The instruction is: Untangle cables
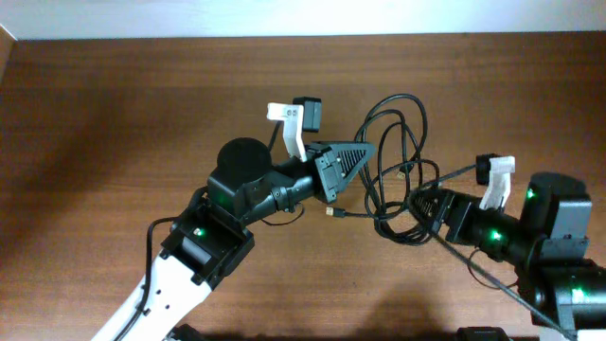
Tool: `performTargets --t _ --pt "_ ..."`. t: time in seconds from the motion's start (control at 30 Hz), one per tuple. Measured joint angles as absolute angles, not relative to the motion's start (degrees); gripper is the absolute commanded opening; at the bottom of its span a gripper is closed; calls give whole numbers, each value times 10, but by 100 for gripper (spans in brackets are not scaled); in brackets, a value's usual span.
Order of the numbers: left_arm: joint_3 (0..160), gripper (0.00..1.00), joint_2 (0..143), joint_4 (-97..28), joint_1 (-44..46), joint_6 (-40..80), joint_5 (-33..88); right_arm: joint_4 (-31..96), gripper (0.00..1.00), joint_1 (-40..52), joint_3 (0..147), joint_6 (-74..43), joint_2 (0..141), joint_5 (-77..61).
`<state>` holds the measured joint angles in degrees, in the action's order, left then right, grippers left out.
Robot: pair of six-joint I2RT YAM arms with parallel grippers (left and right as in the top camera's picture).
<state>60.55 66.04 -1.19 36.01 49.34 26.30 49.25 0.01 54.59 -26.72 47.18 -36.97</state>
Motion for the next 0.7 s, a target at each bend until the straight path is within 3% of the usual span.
performTargets --t 0.23,0.4,0.53,0.7 --pt "606 0 660 -12 360 494 279 480 61 0 546 -332 490 -372" --pt "606 0 660 -2 360 500 287 475 57 0 546 -361 506 -374" --pt "606 0 661 5 360 503 296 447 42 0 546 -369 528 -405" --pt "606 0 661 5 360 504 298 431 31 0 546 -374 545 -436"
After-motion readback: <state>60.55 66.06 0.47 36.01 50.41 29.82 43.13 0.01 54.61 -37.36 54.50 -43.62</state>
